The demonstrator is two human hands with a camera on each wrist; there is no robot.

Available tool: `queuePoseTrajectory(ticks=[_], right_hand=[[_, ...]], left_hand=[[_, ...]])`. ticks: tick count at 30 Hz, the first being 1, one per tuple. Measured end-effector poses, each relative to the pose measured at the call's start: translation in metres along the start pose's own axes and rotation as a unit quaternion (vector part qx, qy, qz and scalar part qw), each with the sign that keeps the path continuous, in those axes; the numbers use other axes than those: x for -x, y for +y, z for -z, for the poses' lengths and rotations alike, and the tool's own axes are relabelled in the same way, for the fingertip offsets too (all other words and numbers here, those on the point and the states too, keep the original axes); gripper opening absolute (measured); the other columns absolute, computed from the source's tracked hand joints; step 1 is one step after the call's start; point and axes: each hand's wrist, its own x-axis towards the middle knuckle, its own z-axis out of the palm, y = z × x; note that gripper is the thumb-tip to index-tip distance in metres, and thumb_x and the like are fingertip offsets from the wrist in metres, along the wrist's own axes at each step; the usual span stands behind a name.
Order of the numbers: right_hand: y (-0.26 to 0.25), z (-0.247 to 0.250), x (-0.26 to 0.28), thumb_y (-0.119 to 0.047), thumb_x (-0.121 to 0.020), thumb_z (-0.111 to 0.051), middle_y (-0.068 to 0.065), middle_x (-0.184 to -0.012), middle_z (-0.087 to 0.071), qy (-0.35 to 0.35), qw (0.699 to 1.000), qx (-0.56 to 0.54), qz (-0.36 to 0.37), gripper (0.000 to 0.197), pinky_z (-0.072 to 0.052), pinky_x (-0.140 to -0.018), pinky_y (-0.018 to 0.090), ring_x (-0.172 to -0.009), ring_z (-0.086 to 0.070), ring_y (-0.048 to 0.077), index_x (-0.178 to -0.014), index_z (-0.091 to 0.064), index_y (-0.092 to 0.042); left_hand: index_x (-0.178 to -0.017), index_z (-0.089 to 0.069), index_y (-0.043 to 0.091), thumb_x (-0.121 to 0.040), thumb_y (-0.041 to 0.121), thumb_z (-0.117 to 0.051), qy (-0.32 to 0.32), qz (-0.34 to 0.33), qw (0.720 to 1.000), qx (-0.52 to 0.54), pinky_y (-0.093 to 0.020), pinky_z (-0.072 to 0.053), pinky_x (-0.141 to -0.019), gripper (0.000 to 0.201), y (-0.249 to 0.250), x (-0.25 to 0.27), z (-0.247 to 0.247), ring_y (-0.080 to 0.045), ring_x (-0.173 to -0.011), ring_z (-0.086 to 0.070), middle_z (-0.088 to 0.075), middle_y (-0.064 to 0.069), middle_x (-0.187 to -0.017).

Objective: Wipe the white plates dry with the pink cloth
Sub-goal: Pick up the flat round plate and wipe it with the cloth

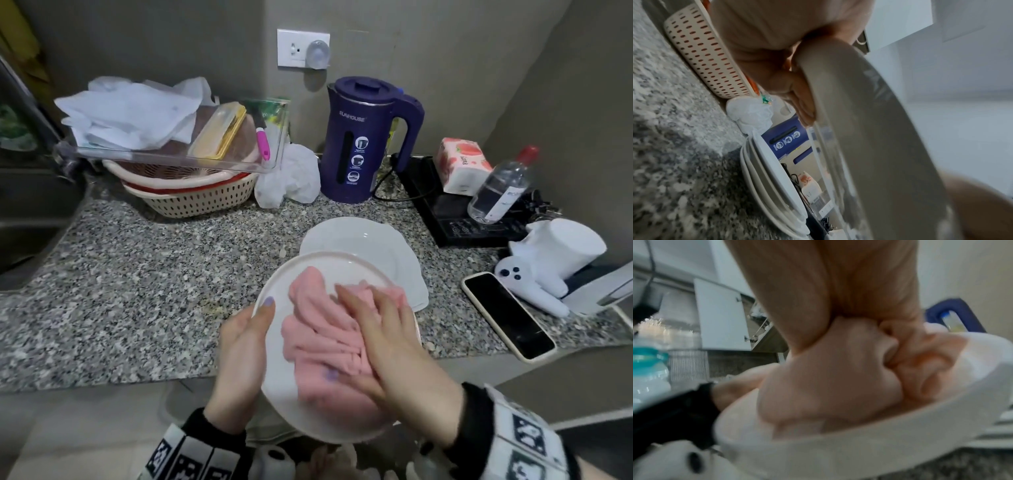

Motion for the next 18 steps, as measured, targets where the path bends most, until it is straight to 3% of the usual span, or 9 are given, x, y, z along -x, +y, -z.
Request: queuePoseTrajectory(ticks=[2,4,6,7,9,11,13,15,18], right_hand=[[-0.013,0.000,0.002,-0.057,-0.082,-0.040,0.009,-0.154,-0.013,0.058,0.998,-0.003,0.014,0.079,-0.031,-0.106,0.054,-0.135,-0.019,0.035,-0.133,0.021,-0.053],[-0.036,-0.005,0.001,-0.057,-0.072,-0.039,0.012,-0.155,-0.018,0.073,0.996,0.016,0.039,0.074,-0.038,-0.099,0.055,-0.132,-0.030,0.042,-0.136,-0.003,-0.048],[-0.046,-0.018,0.001,-0.062,-0.065,-0.039,0.019,-0.150,-0.033,0.085,0.987,0.075,0.110,0.078,-0.044,-0.093,0.058,-0.125,-0.046,0.046,-0.138,-0.030,-0.035],[-0.042,-0.020,-0.001,-0.064,-0.067,-0.039,0.020,-0.150,-0.031,0.086,0.982,0.104,0.129,0.081,-0.039,-0.096,0.059,-0.128,-0.042,0.045,-0.141,-0.031,-0.032],[-0.026,-0.005,-0.012,-0.066,-0.073,-0.036,0.022,-0.154,-0.019,0.146,0.966,0.163,0.135,0.082,-0.022,-0.105,0.061,-0.137,-0.023,0.042,-0.146,-0.022,-0.031],[-0.009,0.024,-0.027,-0.061,-0.078,-0.036,0.030,-0.153,-0.015,0.219,0.956,0.172,0.095,0.080,-0.017,-0.109,0.067,-0.140,-0.015,0.049,-0.148,-0.018,-0.026],[0.006,0.057,-0.036,-0.052,-0.080,-0.048,0.031,-0.141,-0.033,0.270,0.956,0.089,0.066,0.078,-0.034,-0.105,0.060,-0.129,-0.035,0.051,-0.144,-0.018,-0.020],[0.021,0.079,-0.038,-0.039,-0.077,-0.065,0.014,-0.120,-0.056,0.265,0.959,-0.087,0.049,0.068,-0.047,-0.092,0.041,-0.109,-0.057,0.032,-0.133,-0.035,-0.014],[0.028,0.087,-0.040,-0.037,-0.060,-0.069,-0.005,-0.098,-0.068,0.322,0.904,-0.279,0.032,0.054,-0.052,-0.084,0.033,-0.091,-0.065,0.011,-0.109,-0.056,-0.021]], left_hand=[[-0.073,-0.073,0.010,-0.099,0.013,-0.050,0.010,-0.015,1.000,0.007,-0.029,-0.049,-0.062,0.036,0.003,0.004,-0.004,-0.022,-0.069,-0.067,-0.074,-0.006,-0.073],[-0.080,-0.069,0.003,-0.098,0.012,-0.050,-0.012,-0.027,0.999,0.013,-0.029,-0.052,-0.058,0.028,0.012,0.011,-0.014,-0.024,-0.068,-0.070,-0.073,-0.009,-0.070],[-0.073,-0.061,0.000,-0.097,0.002,-0.046,-0.050,-0.039,0.998,0.030,-0.019,-0.052,-0.050,0.028,0.020,0.016,-0.016,-0.010,-0.052,-0.068,-0.068,-0.004,-0.054],[-0.073,-0.060,0.002,-0.096,-0.003,-0.045,-0.055,-0.062,0.996,0.032,-0.017,-0.051,-0.049,0.028,0.025,0.017,-0.017,-0.005,-0.048,-0.065,-0.067,-0.001,-0.052],[-0.084,-0.067,0.006,-0.096,0.001,-0.049,-0.052,-0.146,0.988,-0.006,-0.022,-0.050,-0.058,0.023,0.026,0.015,-0.014,-0.012,-0.063,-0.067,-0.073,-0.004,-0.069],[-0.084,-0.066,0.009,-0.095,0.026,-0.055,-0.038,-0.213,0.976,-0.032,-0.025,-0.039,-0.055,0.023,0.026,0.014,-0.002,-0.018,-0.066,-0.056,-0.066,-0.009,-0.072],[-0.084,-0.066,0.013,-0.089,0.041,-0.055,-0.033,-0.238,0.971,-0.020,-0.027,-0.036,-0.057,0.030,0.029,0.014,0.001,-0.017,-0.069,-0.051,-0.061,-0.008,-0.073],[-0.083,-0.070,0.020,-0.086,0.042,-0.058,-0.042,-0.232,0.971,0.028,-0.034,-0.040,-0.066,0.025,0.035,0.020,-0.003,-0.021,-0.075,-0.054,-0.063,-0.010,-0.079],[-0.079,-0.074,0.024,-0.086,0.034,-0.060,-0.028,-0.213,0.974,0.077,-0.036,-0.045,-0.067,0.018,0.036,0.025,-0.011,-0.023,-0.074,-0.058,-0.066,-0.007,-0.077]])
